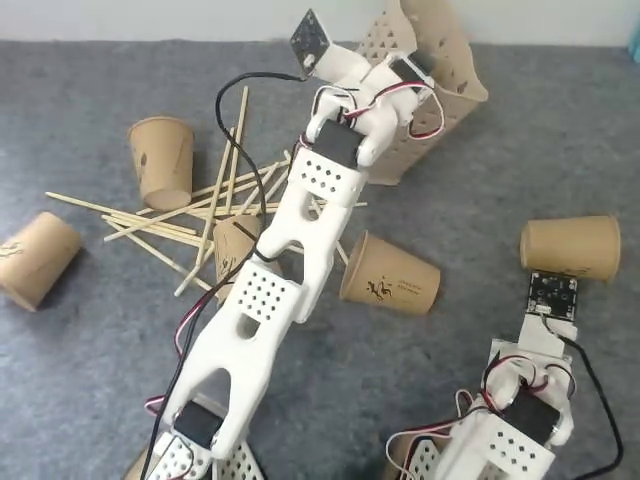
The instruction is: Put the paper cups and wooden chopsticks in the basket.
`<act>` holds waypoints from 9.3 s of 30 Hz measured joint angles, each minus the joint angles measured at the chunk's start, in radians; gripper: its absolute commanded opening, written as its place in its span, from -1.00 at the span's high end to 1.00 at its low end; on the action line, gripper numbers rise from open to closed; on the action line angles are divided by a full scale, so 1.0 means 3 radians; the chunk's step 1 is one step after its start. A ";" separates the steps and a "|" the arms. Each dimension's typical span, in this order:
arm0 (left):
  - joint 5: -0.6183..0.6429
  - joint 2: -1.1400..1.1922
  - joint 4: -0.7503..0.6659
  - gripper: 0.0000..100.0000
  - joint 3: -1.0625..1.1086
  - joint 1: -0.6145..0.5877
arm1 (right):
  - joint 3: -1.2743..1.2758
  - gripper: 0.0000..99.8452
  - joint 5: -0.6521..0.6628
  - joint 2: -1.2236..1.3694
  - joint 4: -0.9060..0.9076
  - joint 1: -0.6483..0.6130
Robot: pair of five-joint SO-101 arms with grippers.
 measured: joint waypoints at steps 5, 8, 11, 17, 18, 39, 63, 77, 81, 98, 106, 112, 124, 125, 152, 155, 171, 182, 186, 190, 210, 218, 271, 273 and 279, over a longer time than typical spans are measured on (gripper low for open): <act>-0.0389 -0.0220 0.0885 0.08 0.0005 -0.0051 | 0.0000 0.69 0.0000 0.0000 0.0000 0.0000; -0.0481 -0.0353 0.1217 0.14 0.0010 -0.0107 | 0.0000 0.69 0.0000 0.0000 0.0000 0.0000; -0.0588 -0.0506 0.1422 0.19 0.0010 -0.0215 | 0.0000 0.69 0.0000 0.0000 0.0000 0.0000; -0.0721 -0.0915 0.1621 0.19 0.0010 -0.0394 | 0.0000 0.69 0.0000 0.0000 0.0000 0.0000; -0.0803 -0.0992 0.1672 0.19 0.0010 -0.0394 | 0.0000 0.69 -0.0005 0.0000 0.0000 0.0000; -0.3795 -0.1775 0.1314 0.43 0.1038 -0.0486 | 0.0000 0.69 -0.0005 0.0000 -0.0015 0.0000; -0.4378 -0.1626 0.0706 0.56 0.1043 -0.0445 | 0.0000 0.69 -0.0005 0.0000 -0.0015 0.0000; -0.3708 -0.1672 0.1412 0.56 0.0967 -0.1146 | -0.0639 0.69 -0.0522 -0.0010 -0.0092 -0.0031; -0.3682 -0.1882 0.1754 0.56 0.0798 -0.1427 | -0.0793 0.69 -0.0542 -0.0005 -0.0276 -0.0245; -0.3677 -0.4097 0.1790 0.56 0.3621 -0.1734 | -0.3759 0.68 -0.1565 0.2542 0.0230 -0.0445; -0.3677 -0.4470 0.1688 0.56 0.4818 -0.2256 | -0.5498 0.68 -0.2266 0.4143 0.0972 -0.1120; -0.3672 -0.4491 0.1473 0.56 0.5437 -0.2711 | -0.6557 0.68 -0.2644 0.5043 0.1023 -0.1616; -0.3800 -0.4491 0.0389 0.56 0.6802 -0.2803 | -0.8086 0.55 -0.3381 0.6761 0.0895 -0.2153; -0.3800 -0.4491 0.0281 0.56 0.6884 -0.2803 | -0.8250 0.55 -0.3401 0.6864 0.0885 -0.2179; -0.3815 -0.4491 -0.0307 0.56 0.7232 -0.2634 | -0.9794 0.55 -0.3652 0.8178 0.1161 -0.2552; -0.3815 -0.4491 -0.0307 0.56 0.7242 -0.2634 | -0.9789 0.66 -0.3652 0.8337 0.1141 -0.2542; -0.3815 -0.4491 -0.0404 0.56 0.7319 -0.2634 | -0.9784 0.99 -0.3074 0.8383 0.1238 -0.2312; -0.3815 -0.4491 -0.0445 0.56 0.7344 -0.2634 | -1.0239 0.99 -0.2726 0.8388 0.1463 -0.1765; -0.3815 -0.4491 -0.0445 0.56 0.7344 -0.2634 | -1.0311 0.99 -0.2654 0.8388 0.1473 -0.1657; -0.3815 -0.4491 -0.0445 0.56 0.7344 -0.2634 | -1.0311 0.99 -0.2598 0.8449 0.1478 -0.1621; -0.3815 -0.4491 -0.0486 0.56 0.7355 -0.2634 | -1.0377 0.99 -0.2342 0.8950 0.1135 -0.2123; -0.3815 -0.4491 -0.0593 0.56 0.7431 -0.2634 | -1.0377 0.78 -0.2133 0.8956 0.1125 -0.2250; -0.3826 -0.4491 -0.0752 0.56 0.7523 -0.2624 | -0.9886 0.98 -0.2281 0.8956 -0.0123 -0.3140; -0.3826 -0.4491 -0.0752 0.56 0.7523 -0.2624 | -0.9886 0.98 -0.2209 0.8945 -0.0005 -0.3202; -0.3826 -0.4491 -0.0752 0.56 0.7523 -0.2624 | -0.9886 0.97 -0.2138 0.8899 0.0143 -0.3284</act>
